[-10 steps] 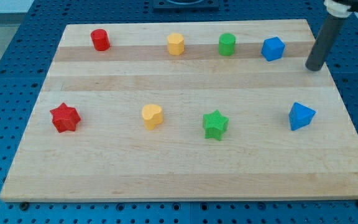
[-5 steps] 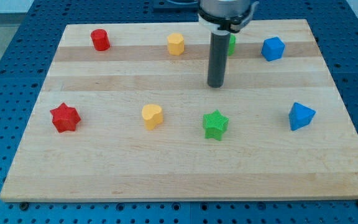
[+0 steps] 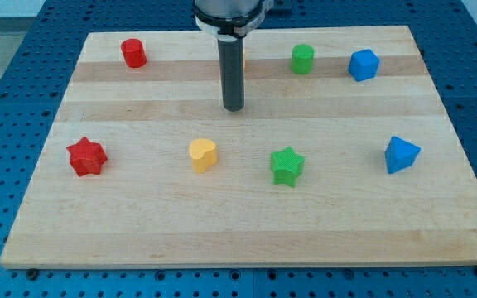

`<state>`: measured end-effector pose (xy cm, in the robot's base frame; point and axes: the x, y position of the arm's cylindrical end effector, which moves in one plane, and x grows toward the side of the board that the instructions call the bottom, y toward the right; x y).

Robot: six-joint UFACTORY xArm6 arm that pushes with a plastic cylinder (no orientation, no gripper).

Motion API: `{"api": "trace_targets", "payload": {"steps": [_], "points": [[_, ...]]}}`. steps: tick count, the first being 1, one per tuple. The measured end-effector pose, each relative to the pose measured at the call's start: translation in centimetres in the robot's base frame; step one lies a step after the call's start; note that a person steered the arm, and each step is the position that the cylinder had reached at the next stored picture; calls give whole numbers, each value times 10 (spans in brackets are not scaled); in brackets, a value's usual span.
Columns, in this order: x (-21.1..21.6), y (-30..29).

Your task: Move the red circle to the top right of the red star

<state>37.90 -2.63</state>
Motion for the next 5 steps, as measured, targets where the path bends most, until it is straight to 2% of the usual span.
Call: {"api": "trace_targets", "payload": {"steps": [2,3,5], "points": [[-97,-97],[-115,-100],[-165,-162]]}}
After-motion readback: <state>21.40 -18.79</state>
